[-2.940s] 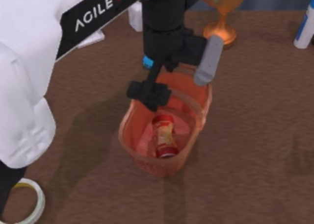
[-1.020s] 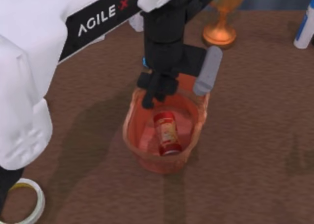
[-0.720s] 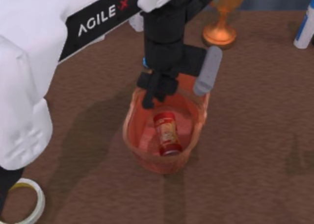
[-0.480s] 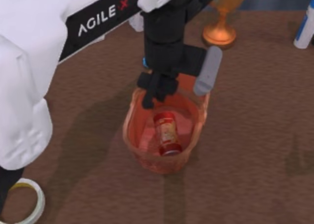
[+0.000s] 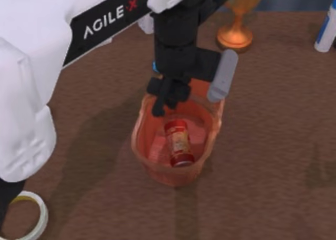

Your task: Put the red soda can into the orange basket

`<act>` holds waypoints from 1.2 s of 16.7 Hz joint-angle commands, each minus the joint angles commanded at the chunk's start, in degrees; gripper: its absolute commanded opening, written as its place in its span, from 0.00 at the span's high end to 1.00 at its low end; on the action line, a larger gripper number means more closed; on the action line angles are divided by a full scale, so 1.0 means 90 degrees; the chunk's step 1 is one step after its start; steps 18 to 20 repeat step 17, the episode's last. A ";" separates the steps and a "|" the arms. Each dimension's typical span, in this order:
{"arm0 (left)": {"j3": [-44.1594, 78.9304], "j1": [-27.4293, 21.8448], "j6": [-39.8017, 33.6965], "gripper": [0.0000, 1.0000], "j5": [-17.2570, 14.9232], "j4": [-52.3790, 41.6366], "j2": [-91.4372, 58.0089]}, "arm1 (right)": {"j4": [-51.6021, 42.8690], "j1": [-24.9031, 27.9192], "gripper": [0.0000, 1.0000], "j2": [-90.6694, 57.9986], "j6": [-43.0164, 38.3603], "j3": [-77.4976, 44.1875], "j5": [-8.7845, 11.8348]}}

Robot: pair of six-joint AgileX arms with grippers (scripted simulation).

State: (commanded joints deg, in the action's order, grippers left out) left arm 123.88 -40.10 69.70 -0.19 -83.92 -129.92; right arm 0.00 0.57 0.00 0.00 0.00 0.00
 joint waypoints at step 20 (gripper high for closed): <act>0.1283 0.0356 0.0231 1.00 0.0003 -0.1288 -0.0003 | 0.0000 0.0000 0.00 0.0000 0.0000 0.0000 0.0000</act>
